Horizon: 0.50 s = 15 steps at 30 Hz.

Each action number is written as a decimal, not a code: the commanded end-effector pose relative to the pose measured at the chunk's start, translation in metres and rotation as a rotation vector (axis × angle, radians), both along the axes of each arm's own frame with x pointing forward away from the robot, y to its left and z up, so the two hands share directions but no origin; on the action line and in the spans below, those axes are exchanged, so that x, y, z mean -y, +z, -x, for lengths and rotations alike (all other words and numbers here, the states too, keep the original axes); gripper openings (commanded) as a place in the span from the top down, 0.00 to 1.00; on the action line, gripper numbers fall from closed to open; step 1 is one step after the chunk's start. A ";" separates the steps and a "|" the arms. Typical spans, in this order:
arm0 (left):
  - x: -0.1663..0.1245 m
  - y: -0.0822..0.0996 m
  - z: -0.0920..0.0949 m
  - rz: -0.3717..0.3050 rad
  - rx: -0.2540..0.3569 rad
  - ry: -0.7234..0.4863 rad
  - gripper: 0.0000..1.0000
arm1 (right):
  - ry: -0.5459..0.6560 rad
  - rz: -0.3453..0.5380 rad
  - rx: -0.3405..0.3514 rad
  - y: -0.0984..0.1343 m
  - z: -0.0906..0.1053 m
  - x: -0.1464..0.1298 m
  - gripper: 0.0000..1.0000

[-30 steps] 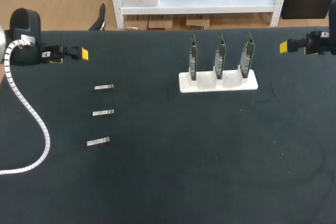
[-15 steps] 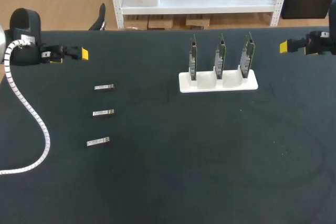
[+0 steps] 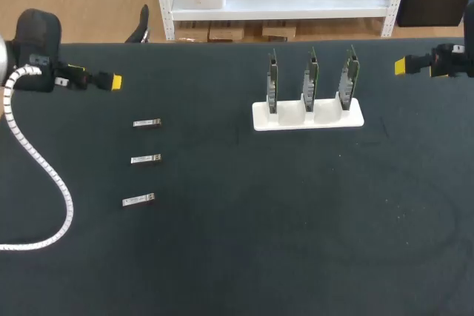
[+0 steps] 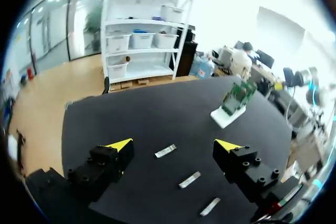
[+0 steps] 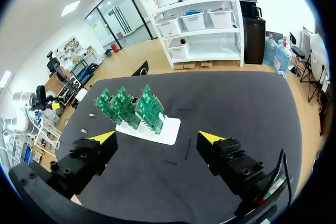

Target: Pick up the optical module with the left hand, and insert it into the network port with the right hand.

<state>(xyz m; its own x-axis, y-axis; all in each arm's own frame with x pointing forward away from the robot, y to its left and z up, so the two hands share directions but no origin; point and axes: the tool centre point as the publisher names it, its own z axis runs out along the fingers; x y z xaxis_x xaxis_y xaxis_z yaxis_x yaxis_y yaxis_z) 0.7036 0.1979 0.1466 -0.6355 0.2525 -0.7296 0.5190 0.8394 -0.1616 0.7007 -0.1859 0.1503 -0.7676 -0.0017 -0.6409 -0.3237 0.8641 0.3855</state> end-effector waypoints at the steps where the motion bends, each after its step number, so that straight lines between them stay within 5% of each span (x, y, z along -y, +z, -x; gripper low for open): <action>1: 0.001 -0.009 -0.017 -0.267 0.043 -0.202 0.00 | -0.005 0.004 0.001 0.000 0.001 -0.001 0.00; 4: 0.000 -0.013 -0.023 -0.348 0.135 -0.276 0.00 | -0.005 0.004 0.001 0.000 0.001 -0.001 0.00; 6: 0.001 -0.011 -0.027 -0.342 0.140 -0.357 0.00 | -0.005 0.004 0.001 0.000 0.001 -0.001 0.00; 9: 0.003 -0.018 -0.033 -0.444 0.173 -0.446 0.00 | -0.005 0.004 0.001 0.000 0.001 -0.001 0.00; 15: 0.002 -0.036 -0.040 -0.543 0.068 -0.622 0.00 | -0.005 0.004 0.001 0.000 0.001 -0.001 0.00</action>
<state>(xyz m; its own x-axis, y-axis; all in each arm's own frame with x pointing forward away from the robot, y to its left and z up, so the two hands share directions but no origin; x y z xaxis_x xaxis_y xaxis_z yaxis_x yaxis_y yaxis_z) 0.7303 0.1976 0.1145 -0.3762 0.6841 -0.6248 0.7836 0.5948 0.1795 0.7007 -0.1859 0.1503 -0.7676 -0.0017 -0.6409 -0.3238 0.8641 0.3855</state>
